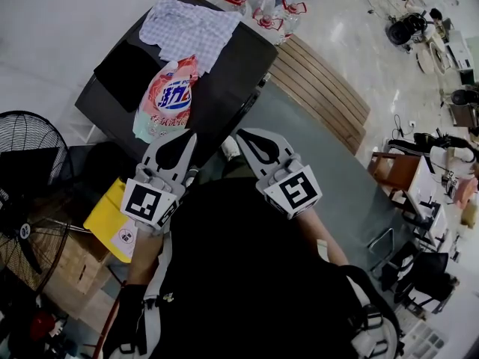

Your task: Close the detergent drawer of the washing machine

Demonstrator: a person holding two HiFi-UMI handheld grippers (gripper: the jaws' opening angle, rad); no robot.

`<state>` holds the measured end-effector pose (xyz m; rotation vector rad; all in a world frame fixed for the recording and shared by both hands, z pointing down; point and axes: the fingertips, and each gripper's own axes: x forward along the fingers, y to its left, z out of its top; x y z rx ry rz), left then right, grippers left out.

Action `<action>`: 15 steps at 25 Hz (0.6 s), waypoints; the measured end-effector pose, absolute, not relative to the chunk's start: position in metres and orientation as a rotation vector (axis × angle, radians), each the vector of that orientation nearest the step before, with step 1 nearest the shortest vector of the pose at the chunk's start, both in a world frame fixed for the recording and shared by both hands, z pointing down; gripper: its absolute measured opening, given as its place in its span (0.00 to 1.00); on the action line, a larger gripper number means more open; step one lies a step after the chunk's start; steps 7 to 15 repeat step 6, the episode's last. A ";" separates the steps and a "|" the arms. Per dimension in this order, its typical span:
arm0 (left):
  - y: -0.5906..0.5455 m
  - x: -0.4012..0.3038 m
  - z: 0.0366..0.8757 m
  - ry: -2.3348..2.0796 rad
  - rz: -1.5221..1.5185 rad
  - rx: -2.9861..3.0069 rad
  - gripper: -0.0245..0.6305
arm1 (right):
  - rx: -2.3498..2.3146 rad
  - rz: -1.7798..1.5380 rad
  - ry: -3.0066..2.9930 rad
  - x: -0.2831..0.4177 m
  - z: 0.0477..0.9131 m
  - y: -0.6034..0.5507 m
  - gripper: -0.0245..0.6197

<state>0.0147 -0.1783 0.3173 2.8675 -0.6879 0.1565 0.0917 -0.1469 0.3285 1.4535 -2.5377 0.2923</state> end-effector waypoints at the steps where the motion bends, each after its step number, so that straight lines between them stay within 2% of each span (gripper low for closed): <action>1: -0.178 0.015 0.317 -0.686 0.152 2.864 0.05 | 1.453 0.292 -2.539 0.092 0.329 -0.147 0.06; 15: -0.175 0.016 0.314 -0.665 0.130 2.854 0.05 | 1.451 0.285 -2.543 0.093 0.327 -0.146 0.06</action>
